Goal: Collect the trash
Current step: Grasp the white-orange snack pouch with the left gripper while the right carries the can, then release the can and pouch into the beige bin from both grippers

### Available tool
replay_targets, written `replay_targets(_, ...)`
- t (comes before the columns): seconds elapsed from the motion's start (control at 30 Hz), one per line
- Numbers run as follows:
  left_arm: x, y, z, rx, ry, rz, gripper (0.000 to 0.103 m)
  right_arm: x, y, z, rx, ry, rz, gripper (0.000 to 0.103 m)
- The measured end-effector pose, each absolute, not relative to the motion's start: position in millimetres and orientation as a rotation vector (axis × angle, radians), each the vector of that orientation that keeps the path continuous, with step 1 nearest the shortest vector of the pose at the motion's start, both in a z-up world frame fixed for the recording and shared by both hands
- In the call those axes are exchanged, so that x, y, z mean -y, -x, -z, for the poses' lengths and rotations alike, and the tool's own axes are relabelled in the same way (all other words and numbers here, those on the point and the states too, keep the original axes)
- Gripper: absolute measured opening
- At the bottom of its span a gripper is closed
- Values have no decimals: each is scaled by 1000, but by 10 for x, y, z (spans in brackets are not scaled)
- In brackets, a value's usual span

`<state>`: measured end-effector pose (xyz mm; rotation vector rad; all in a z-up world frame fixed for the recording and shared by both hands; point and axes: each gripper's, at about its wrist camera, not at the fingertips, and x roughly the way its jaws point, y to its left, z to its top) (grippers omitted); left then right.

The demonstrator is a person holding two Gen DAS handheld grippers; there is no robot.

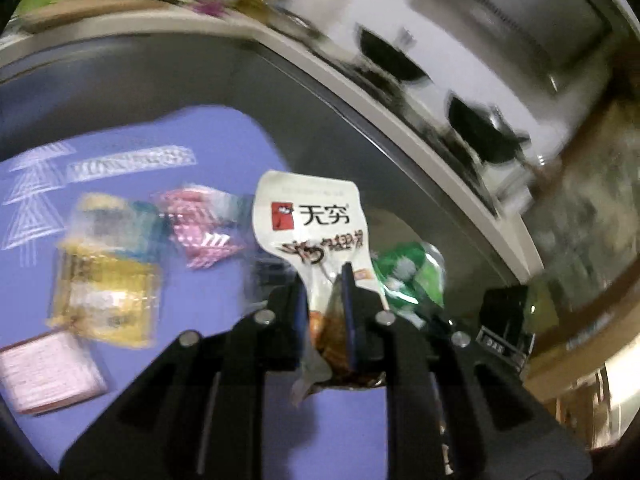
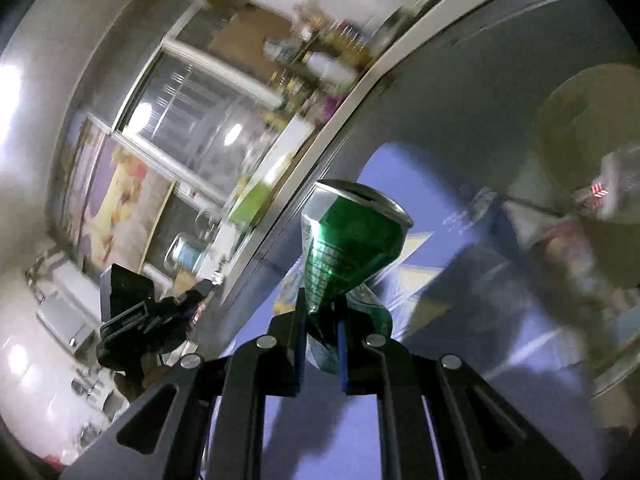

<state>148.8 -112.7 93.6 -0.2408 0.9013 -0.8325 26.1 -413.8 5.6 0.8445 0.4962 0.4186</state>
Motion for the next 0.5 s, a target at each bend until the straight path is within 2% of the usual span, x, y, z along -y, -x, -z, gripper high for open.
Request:
replay_targets(0.17,2453,-1700,-866,-940,161,960,15,4840,23,-138,-419,-803,-230,8)
replay_targets(0.3,3372,-1791,-777,-957,119,984,15,5385,56,-50,-433,-773,-87,8)
replay_targets(0.5,4150,-1994,-486,-1021,60,959,15,5764,-162,158,-469,-738,22,8)
